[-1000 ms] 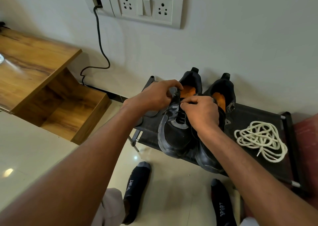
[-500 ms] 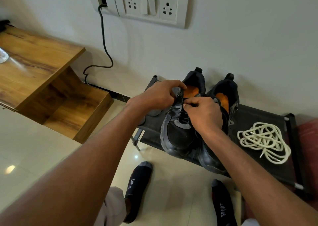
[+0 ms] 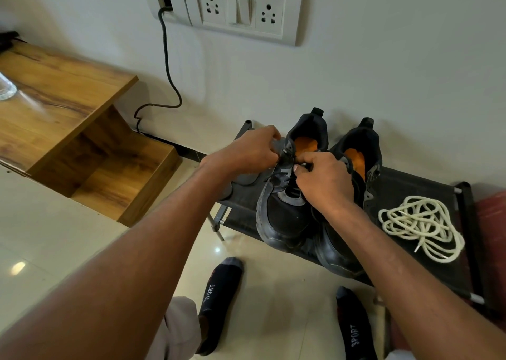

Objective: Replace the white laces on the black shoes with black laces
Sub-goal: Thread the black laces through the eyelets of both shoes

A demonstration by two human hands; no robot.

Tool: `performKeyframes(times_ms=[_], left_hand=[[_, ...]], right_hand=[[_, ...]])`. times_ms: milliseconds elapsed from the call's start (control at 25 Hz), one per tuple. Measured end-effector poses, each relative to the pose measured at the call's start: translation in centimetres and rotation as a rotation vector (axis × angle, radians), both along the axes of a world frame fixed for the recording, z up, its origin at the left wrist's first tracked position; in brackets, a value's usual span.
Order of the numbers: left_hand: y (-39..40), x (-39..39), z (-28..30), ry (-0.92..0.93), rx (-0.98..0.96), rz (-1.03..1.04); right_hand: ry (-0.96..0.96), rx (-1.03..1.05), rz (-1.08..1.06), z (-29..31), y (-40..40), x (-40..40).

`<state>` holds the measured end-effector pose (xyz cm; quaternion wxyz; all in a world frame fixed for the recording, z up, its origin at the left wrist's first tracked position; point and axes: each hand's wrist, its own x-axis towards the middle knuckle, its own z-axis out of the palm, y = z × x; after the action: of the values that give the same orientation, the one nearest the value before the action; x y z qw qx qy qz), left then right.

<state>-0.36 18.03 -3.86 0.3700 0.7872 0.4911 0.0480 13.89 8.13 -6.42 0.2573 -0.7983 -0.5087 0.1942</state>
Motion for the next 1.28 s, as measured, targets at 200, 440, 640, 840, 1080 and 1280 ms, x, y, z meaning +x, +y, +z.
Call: performKeyframes(times_ms=[200, 440, 640, 840, 1080, 1280], left_hand=[[0.1, 0.1, -0.3, -0.025, 0.039, 0.006], [0.3, -0.1, -0.5, -0.010, -0.007, -0.065], [0.1, 0.1, -0.5, -0.009, -0.013, -0.066], [0.0, 0.0, -0.4, -0.007, 0.007, -0.057], [0.1, 0.2, -0.6, -0.014, 0.029, -0.062], [-0.2, 0.5, -0.8, -0.051, 0.060, -0.025]], right_hand=[[-0.090, -0.022, 0.047, 0.4, -0.2, 0.1], [0.074, -0.097, 0.066, 0.9, 0.3, 0.6], [-0.340, -0.085, 0.099, 1.4, -0.6, -0.1], [-0.051, -0.008, 0.026, 0.7, -0.1, -0.2], [0.008, -0.022, 0.045, 0.4, 0.3, 0.0], [-0.119, -0.077, 0.127, 1.2, 0.1, 0.2]])
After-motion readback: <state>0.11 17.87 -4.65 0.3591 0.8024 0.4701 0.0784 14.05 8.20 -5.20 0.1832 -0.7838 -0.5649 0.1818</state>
